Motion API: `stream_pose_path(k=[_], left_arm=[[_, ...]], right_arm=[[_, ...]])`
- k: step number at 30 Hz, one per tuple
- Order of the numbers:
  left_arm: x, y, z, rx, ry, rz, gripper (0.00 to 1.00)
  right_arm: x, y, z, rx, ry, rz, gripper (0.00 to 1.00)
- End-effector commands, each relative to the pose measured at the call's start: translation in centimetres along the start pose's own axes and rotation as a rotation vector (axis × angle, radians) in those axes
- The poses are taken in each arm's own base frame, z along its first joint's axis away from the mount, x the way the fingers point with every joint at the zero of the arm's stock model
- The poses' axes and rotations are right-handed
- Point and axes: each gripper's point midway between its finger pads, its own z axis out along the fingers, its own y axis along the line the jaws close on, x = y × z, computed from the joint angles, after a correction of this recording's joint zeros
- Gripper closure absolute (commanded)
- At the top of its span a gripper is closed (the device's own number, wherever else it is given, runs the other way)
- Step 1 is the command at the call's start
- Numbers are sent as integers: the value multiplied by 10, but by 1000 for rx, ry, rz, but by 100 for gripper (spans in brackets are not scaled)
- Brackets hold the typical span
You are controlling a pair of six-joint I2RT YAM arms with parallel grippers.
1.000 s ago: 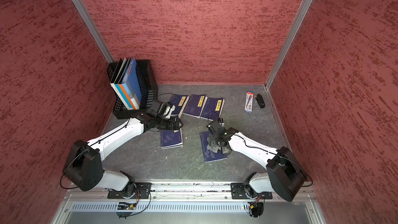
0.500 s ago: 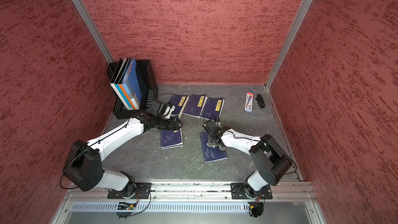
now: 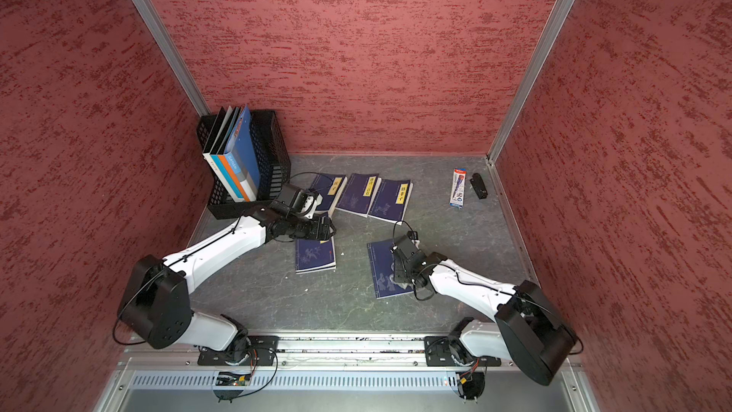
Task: Wipe the cover of the book
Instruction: Wipe the dirt from the cover of the book.
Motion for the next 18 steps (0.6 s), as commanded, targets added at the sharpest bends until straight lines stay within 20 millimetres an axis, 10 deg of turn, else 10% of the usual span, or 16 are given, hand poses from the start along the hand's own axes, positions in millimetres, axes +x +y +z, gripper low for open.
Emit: stream_pose_path(k=[1, 12, 18], left_arm=[[-8, -6, 0, 16, -15, 30, 11], [-1, -6, -6, 20, -15, 19, 11], [1, -5, -11, 15, -28, 19, 11]], right_arm=[[20, -5, 5, 8, 75, 16, 81], [-66, 14, 56, 59, -4, -38, 77], [-63, 10, 49, 60, 5, -30, 76]])
